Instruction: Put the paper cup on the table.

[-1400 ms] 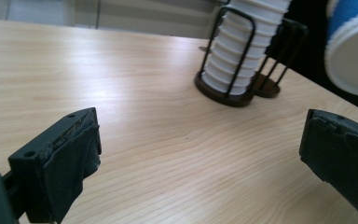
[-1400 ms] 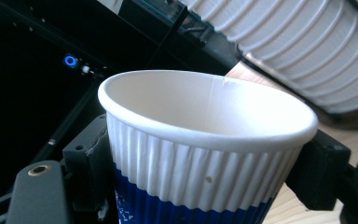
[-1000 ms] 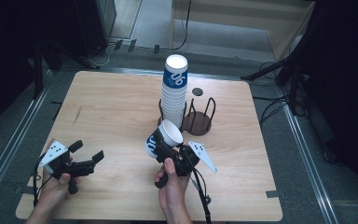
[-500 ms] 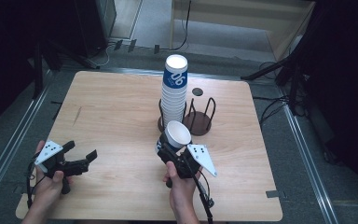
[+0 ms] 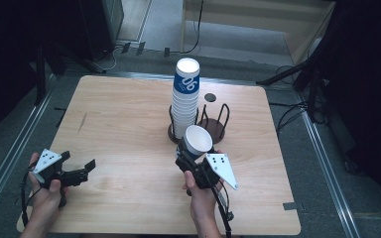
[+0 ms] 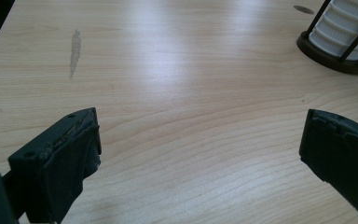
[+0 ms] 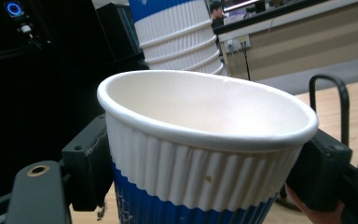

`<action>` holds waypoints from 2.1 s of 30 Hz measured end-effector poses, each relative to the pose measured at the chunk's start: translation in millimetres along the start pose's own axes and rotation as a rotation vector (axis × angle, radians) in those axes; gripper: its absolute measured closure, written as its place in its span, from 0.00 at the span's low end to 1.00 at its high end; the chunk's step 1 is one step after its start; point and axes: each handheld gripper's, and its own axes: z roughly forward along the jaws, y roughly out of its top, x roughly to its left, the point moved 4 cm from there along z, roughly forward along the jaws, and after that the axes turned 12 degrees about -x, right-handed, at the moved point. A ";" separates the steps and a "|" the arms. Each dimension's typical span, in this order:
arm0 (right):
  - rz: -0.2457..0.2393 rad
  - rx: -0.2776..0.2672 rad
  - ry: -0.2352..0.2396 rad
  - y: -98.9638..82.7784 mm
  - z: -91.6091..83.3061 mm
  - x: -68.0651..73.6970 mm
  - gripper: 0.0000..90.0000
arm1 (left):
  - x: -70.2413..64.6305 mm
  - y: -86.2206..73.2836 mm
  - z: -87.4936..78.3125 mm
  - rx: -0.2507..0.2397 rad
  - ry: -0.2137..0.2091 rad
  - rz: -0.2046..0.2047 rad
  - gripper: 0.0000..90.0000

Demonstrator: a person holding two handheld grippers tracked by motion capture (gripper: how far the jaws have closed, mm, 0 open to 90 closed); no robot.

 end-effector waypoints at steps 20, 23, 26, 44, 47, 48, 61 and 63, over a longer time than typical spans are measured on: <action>-0.166 -0.025 -0.035 10.2 -0.9 -45.0 0.22 | -2.0 -7.7 5.6 -0.016 0.008 -0.009 0.00; -0.182 -0.024 -0.035 9.8 -0.9 -50.4 0.22 | -1.4 -7.7 5.9 -0.013 0.007 -0.013 0.00; -0.196 -0.022 -0.044 9.5 -1.4 -56.8 0.22 | -0.8 -7.8 6.1 -0.015 0.007 -0.015 0.00; -0.268 -0.004 -0.121 6.1 3.4 -102.4 0.22 | -2.2 -8.6 6.9 -0.017 0.010 -0.012 0.00; -0.284 0.012 -0.142 2.1 5.6 -111.3 0.22 | -2.5 -8.8 6.6 -0.014 0.010 -0.003 0.00; -0.291 0.014 -0.147 1.0 6.6 -114.9 0.22 | -2.5 -8.8 6.8 -0.013 0.011 0.000 0.00; -0.286 0.030 -0.214 -12.7 21.7 -156.9 0.22 | -2.4 -8.5 5.9 -0.025 0.018 -0.010 0.00; -0.305 0.039 -0.229 -16.3 24.8 -161.3 0.22 | -2.4 -8.5 6.2 -0.026 0.019 -0.010 0.00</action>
